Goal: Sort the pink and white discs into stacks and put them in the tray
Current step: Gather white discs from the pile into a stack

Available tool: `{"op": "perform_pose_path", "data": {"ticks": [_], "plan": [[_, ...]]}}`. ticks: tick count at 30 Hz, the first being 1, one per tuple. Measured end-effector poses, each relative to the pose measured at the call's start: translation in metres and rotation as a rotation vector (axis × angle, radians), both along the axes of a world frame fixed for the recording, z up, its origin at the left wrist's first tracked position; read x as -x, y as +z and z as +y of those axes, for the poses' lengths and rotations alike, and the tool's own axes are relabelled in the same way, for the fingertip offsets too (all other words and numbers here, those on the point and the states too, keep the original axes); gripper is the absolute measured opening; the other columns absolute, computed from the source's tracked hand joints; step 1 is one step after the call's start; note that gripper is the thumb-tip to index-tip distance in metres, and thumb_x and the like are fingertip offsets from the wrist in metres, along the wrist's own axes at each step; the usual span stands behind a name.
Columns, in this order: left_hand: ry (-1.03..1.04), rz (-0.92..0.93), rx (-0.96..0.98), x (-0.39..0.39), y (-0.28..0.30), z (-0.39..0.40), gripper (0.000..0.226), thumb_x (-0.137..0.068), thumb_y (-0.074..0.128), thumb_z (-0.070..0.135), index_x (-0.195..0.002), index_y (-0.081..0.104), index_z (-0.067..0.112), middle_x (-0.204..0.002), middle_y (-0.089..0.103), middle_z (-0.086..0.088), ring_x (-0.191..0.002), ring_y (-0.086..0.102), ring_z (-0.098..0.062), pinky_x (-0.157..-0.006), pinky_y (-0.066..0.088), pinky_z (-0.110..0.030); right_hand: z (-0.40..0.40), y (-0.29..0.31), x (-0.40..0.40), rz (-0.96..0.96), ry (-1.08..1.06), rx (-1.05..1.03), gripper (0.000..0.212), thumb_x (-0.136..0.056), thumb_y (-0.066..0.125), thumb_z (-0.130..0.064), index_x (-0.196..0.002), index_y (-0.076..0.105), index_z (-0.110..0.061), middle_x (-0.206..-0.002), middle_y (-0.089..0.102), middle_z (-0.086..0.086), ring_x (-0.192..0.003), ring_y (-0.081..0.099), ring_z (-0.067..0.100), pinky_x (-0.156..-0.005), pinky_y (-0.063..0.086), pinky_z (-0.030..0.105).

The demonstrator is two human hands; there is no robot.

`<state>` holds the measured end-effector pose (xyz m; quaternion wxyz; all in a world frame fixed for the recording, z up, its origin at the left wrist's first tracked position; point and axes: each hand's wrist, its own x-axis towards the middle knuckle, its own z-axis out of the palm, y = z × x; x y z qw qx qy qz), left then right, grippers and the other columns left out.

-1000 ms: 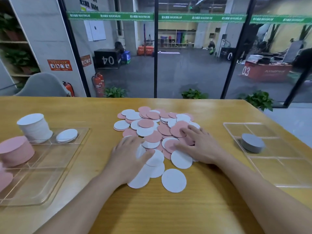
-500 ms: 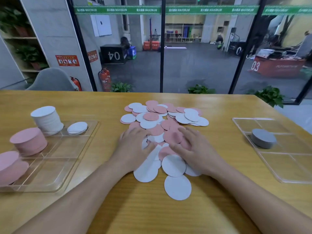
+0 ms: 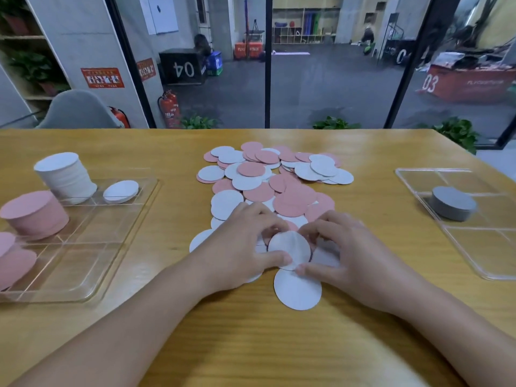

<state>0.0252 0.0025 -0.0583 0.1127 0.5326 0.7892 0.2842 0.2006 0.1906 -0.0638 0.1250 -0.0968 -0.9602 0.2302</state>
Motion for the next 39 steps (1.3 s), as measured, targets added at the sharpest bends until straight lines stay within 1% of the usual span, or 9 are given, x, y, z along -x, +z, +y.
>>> {"op": "perform_pose_path", "data": {"ticks": [5,10,14,18,21,26,29,33,39], "plan": [[0.041,-0.191,-0.205,-0.001,0.002,-0.001,0.018,-0.096,0.082,0.019,-0.102,0.071,0.032,-0.095,0.071,0.010,-0.084,0.062,-0.007,-0.074,0.049,-0.020,-0.003,-0.005,0.004,0.110,0.023,0.051,0.042,-0.086,0.082,-0.061,-0.121,0.064,-0.046,-0.107,0.062,-0.020,-0.108,0.055,0.006,-0.088,0.042,0.023],[-0.023,-0.275,-0.269,-0.011,0.007,-0.003,0.011,-0.101,0.078,0.012,-0.102,0.072,0.021,-0.097,0.076,0.005,-0.088,0.072,-0.017,-0.077,0.061,-0.033,-0.004,-0.003,0.003,0.142,0.039,0.144,0.009,-0.098,0.078,-0.030,-0.095,0.070,-0.033,-0.083,0.064,-0.012,-0.079,0.055,0.012,-0.064,0.038,0.022],[-0.019,-0.138,-0.160,-0.019,0.013,-0.013,0.031,-0.087,0.093,0.038,-0.091,0.066,0.024,-0.086,0.065,0.008,-0.071,0.056,-0.010,-0.064,0.047,-0.025,0.011,0.001,-0.007,0.212,-0.009,0.138,0.010,-0.100,0.074,-0.025,-0.093,0.068,-0.028,-0.077,0.059,-0.009,-0.069,0.049,0.013,-0.060,0.037,0.024],[-0.014,0.148,0.148,-0.040,0.017,-0.017,0.054,-0.069,0.086,0.081,-0.093,0.059,0.041,-0.094,0.059,0.019,-0.087,0.054,-0.001,-0.066,0.040,-0.025,0.016,-0.005,-0.007,0.124,-0.019,0.124,0.013,-0.101,0.072,-0.029,-0.095,0.063,-0.024,-0.070,0.057,-0.005,-0.064,0.047,0.014,-0.061,0.044,0.037],[-0.009,0.199,0.178,-0.043,0.017,-0.013,0.054,-0.070,0.082,0.085,-0.089,0.060,0.040,-0.099,0.057,0.017,-0.093,0.054,-0.004,-0.073,0.047,-0.033,0.018,-0.007,-0.005,0.123,-0.021,0.129,0.016,-0.102,0.071,-0.032,-0.094,0.060,-0.024,-0.069,0.056,-0.005,-0.064,0.046,0.015,-0.061,0.042,0.032],[0.016,-0.033,0.170,-0.037,0.020,-0.018,0.052,-0.074,0.097,0.054,-0.106,0.060,0.035,-0.094,0.058,0.036,-0.083,0.053,0.004,-0.068,0.043,-0.017,0.020,-0.006,-0.004,0.116,-0.019,0.137,0.022,-0.103,0.072,-0.032,-0.089,0.055,-0.027,-0.068,0.052,-0.009,-0.064,0.045,0.014,-0.056,0.035,0.027],[0.072,-0.181,0.059,-0.026,0.021,-0.016,0.041,-0.082,0.095,0.036,-0.104,0.061,0.034,-0.085,0.067,0.021,-0.066,0.052,-0.004,-0.061,0.042,-0.020,0.020,-0.005,-0.005,0.103,-0.010,0.159,0.019,-0.103,0.071,-0.032,-0.090,0.057,-0.029,-0.069,0.054,-0.010,-0.064,0.046,0.013,-0.056,0.035,0.025],[0.148,-0.288,-0.175,-0.001,0.020,-0.018,0.004,-0.099,0.081,0.026,-0.100,0.078,0.024,-0.090,0.077,0.002,-0.076,0.070,-0.024,-0.069,0.050,-0.035,0.018,-0.004,-0.005,0.094,-0.012,0.150,0.026,-0.104,0.070,-0.032,-0.085,0.053,-0.034,-0.070,0.054,-0.014,-0.064,0.046,0.013,-0.056,0.034,0.025],[0.176,-0.352,-0.170,0.009,0.015,-0.022,0.024,-0.113,0.062,0.021,-0.102,0.083,0.018,-0.094,0.080,0.003,-0.078,0.070,-0.009,-0.072,0.052,-0.021,0.013,-0.004,-0.007,0.091,0.013,0.154,0.018,-0.104,0.069,-0.033,-0.092,0.058,-0.030,-0.073,0.058,-0.013,-0.065,0.047,0.012,-0.059,0.038,0.025]]}}
